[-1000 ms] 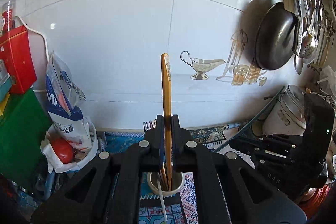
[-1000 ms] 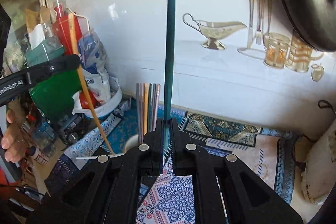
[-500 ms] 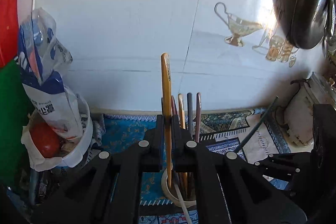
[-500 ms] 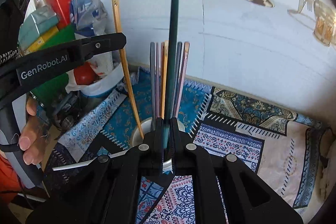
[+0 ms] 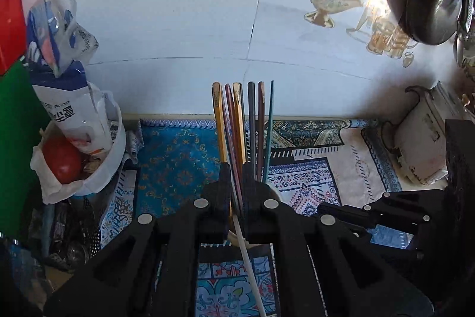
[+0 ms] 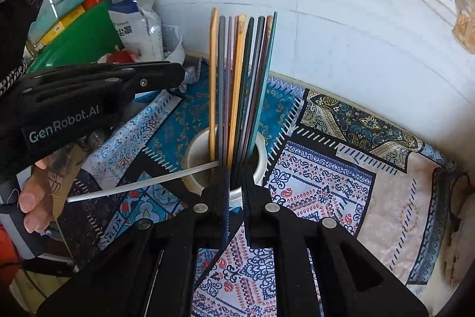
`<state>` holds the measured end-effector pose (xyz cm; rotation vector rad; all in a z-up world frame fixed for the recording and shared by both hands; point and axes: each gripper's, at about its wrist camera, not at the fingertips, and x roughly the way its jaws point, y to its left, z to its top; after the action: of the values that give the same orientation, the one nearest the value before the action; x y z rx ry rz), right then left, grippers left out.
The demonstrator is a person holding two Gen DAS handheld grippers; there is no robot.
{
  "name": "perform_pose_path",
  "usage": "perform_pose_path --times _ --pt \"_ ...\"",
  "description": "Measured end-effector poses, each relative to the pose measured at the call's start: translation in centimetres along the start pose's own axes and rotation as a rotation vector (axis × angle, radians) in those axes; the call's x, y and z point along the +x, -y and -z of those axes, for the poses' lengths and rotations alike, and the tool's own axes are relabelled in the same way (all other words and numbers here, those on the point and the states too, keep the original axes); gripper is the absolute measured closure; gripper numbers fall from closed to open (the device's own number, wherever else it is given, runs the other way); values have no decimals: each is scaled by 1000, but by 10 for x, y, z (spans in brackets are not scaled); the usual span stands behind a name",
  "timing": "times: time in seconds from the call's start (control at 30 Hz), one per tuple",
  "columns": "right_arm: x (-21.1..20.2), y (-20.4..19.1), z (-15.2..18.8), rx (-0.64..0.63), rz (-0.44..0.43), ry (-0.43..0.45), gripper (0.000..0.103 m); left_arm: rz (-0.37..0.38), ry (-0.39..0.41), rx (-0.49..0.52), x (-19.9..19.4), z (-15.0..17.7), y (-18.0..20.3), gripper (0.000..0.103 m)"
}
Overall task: Organize utensils
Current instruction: 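Open both tools and pull them back from the cup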
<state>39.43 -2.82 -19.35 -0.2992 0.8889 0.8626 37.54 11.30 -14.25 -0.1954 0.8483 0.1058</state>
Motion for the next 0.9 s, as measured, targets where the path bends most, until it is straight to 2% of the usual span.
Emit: perform_pose_path --times 0.17,0.43,0.53,0.57,0.6,0.63,0.67,0.7,0.83,0.9 --pt "-81 -12 10 -60 -2 158 94 -10 140 -33 -79 4 20 88" --pt "-229 -32 45 -77 1 541 94 -84 447 -11 -215 44 73 70" --pt "-276 -46 70 -67 22 665 91 -99 531 15 -255 67 90 57" --pt "-287 -51 78 -64 39 699 88 -112 561 16 -267 76 94 46" --pt "-300 -58 88 -61 63 735 81 -128 593 13 -279 85 97 35" --pt "-309 -64 96 -59 80 759 71 -139 621 9 -290 95 99 31" --pt "-317 -67 103 -53 92 779 65 -144 639 7 -299 102 100 23" --pt "-324 -71 111 -44 104 798 53 -150 652 7 -307 110 101 17" --pt "-346 -89 138 -10 194 853 19 -180 691 0 -333 141 101 5" --pt "-350 -96 148 6 234 871 9 -184 692 1 -342 154 100 2"
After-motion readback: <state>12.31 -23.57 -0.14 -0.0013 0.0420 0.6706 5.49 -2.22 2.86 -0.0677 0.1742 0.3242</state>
